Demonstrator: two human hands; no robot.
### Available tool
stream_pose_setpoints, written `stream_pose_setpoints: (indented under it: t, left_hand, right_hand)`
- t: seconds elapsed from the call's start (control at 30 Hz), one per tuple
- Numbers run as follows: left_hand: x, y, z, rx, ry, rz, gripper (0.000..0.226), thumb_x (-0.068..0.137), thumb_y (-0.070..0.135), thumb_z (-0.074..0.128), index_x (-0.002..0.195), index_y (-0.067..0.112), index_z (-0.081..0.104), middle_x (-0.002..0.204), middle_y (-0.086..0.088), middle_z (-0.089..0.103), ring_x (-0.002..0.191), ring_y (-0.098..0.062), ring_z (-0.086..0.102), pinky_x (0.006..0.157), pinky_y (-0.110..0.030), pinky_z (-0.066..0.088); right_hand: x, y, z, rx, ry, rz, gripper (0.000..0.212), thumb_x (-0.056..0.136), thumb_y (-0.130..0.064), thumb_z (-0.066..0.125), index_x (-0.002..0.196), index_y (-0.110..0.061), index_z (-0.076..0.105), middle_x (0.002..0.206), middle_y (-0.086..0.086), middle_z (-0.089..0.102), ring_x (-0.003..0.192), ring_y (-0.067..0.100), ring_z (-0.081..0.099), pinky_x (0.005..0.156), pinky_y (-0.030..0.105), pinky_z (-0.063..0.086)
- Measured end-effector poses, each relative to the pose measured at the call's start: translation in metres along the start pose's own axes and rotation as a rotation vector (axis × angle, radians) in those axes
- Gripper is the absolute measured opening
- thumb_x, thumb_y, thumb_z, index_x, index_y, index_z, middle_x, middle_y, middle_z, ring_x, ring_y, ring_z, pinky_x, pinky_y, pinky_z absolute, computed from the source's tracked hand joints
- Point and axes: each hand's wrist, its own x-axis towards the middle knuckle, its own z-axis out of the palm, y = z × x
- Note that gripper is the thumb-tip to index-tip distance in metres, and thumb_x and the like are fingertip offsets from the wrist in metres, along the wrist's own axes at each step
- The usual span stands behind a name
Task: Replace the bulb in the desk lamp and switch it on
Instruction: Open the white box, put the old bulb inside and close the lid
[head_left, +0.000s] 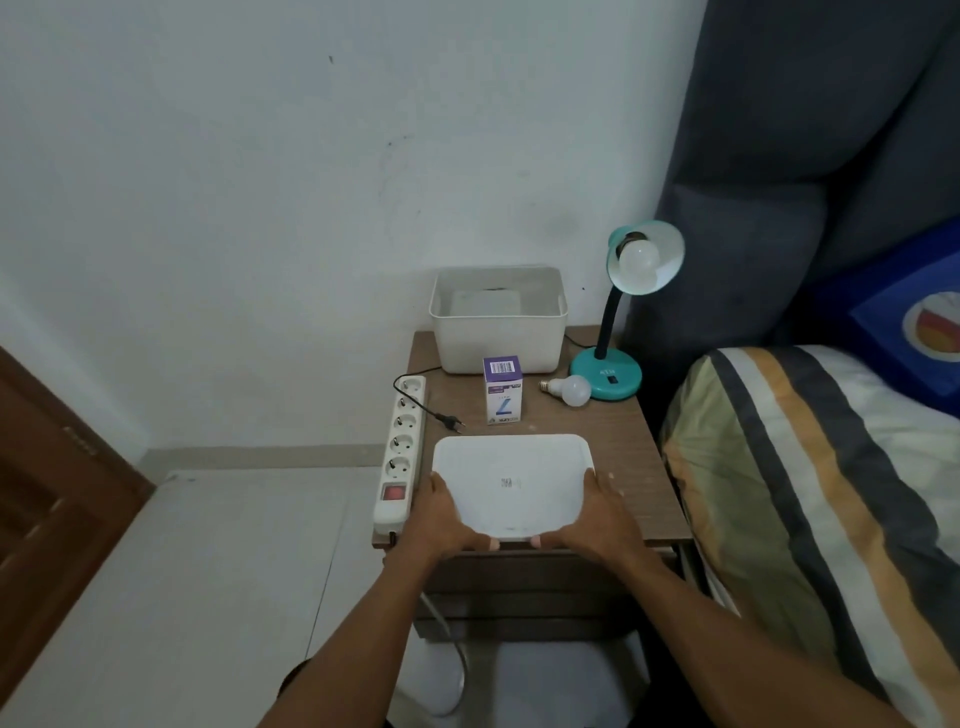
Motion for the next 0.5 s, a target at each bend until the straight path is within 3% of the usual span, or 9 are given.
stream_pose_setpoints:
  t: [0.17,0.3,0.4,0.5]
  left_hand:
    - [0.008,0.015,0.004,0.157,-0.076,-0.032,0.139,0.067,0.048,0.093,0.158,-0.003,0.002,0.165,-0.019,0.014,0.155,-0.034,0.019,0.127,-0.042,0.025]
    - [0.024,0.026,-0.009,0.136,-0.053,-0.043,0.119,0.067,0.053,0.092,0.154,0.004,0.027,0.158,-0.015,0.033,0.147,-0.032,0.035,0.121,-0.043,0.036]
    - [0.042,0.042,-0.037,-0.014,0.103,0.022,0.091,0.069,0.052,0.09,0.139,0.009,0.051,0.141,-0.009,0.055,0.128,-0.03,0.056,0.106,-0.042,0.051]
    - [0.065,0.059,-0.075,-0.104,0.257,0.119,0.067,0.072,0.057,0.084,0.116,0.011,0.064,0.117,-0.006,0.067,0.1,-0.024,0.067,0.077,-0.036,0.059]
  right_hand:
    - [0.005,0.001,0.001,-0.11,-0.056,0.004,0.144,0.058,-0.07,0.082,0.158,-0.011,-0.003,0.168,0.012,-0.002,0.155,0.032,0.0,0.123,0.047,0.014]
    - [0.02,-0.003,-0.013,-0.134,-0.031,-0.008,0.129,0.064,-0.085,0.065,0.158,-0.011,0.015,0.167,0.011,0.014,0.154,0.031,0.01,0.122,0.048,0.015]
    - [0.038,-0.012,-0.027,-0.032,0.113,-0.025,0.097,0.08,-0.07,0.065,0.152,-0.013,0.034,0.157,0.01,0.038,0.146,0.029,0.033,0.115,0.046,0.035]
    - [0.062,-0.027,-0.042,0.002,0.224,-0.024,0.064,0.091,-0.048,0.065,0.142,-0.012,0.048,0.141,0.011,0.054,0.128,0.028,0.053,0.104,0.042,0.048]
